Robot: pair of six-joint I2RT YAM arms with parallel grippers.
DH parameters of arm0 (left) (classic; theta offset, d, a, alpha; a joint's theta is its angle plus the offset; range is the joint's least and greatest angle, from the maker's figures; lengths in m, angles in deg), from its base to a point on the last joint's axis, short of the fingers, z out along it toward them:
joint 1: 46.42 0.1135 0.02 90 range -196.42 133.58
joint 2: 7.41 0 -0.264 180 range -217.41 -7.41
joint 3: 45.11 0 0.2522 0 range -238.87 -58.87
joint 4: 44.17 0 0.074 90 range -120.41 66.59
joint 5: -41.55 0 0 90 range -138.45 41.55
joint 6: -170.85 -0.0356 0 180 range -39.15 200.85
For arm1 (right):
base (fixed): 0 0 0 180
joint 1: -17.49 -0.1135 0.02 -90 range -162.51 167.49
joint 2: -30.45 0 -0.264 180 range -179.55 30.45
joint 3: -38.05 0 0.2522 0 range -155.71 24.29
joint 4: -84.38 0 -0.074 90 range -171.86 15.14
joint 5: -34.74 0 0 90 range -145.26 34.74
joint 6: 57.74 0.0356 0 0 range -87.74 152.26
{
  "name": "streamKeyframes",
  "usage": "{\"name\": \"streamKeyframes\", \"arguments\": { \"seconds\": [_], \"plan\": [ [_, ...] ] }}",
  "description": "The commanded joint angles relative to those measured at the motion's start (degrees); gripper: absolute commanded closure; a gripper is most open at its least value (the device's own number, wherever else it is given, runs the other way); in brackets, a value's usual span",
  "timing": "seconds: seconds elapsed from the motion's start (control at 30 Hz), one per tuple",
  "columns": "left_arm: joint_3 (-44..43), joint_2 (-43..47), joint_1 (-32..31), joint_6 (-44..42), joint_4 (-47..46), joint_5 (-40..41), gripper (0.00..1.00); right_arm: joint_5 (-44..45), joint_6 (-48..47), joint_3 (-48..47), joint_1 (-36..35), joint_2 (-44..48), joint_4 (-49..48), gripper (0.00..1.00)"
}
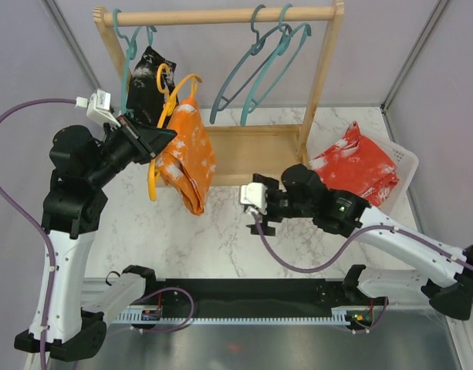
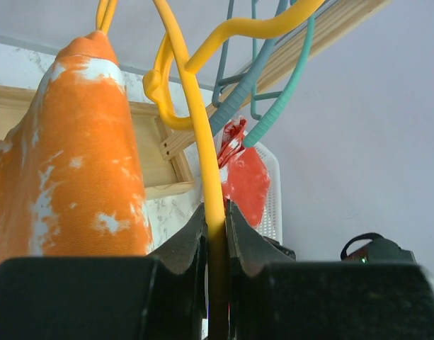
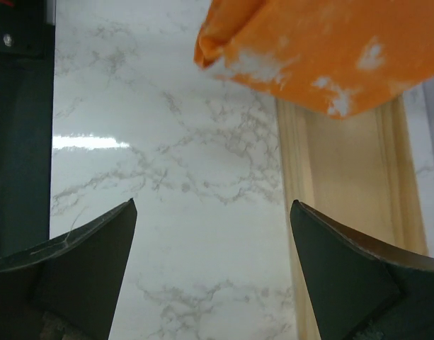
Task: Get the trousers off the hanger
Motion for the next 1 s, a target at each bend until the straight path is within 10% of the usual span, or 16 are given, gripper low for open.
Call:
{"name": "streamKeyframes", "arguments": {
  "seconds": [0.0, 0.3, 0.67, 0.97],
  "plan": [
    [-2.22, 3.15, -0.22, 1.47, -15.14, 0.38, 0.98, 13.36, -0.27, -8.95, -7.48, -6.83, -8.78, 0.02],
    [1.56, 6.76, -0.22, 3.76, -17.34, 2.23, 0.98, 33.73, 12.50, -15.47, -20.05, -19.59, -38.04, 0.02],
    [2.88, 9.21, -0.22, 5.26, -17.78, 1.18, 0.98, 52.64, 17.68, -26.09, -24.55, -30.59, -41.50, 0.02],
    [3.15, 11.06, -0.22, 6.31, -17.51, -0.06, 0.98, 50.30, 18.04, -27.16, -19.37, -32.09, -39.47, 0.09]
  ]
}}
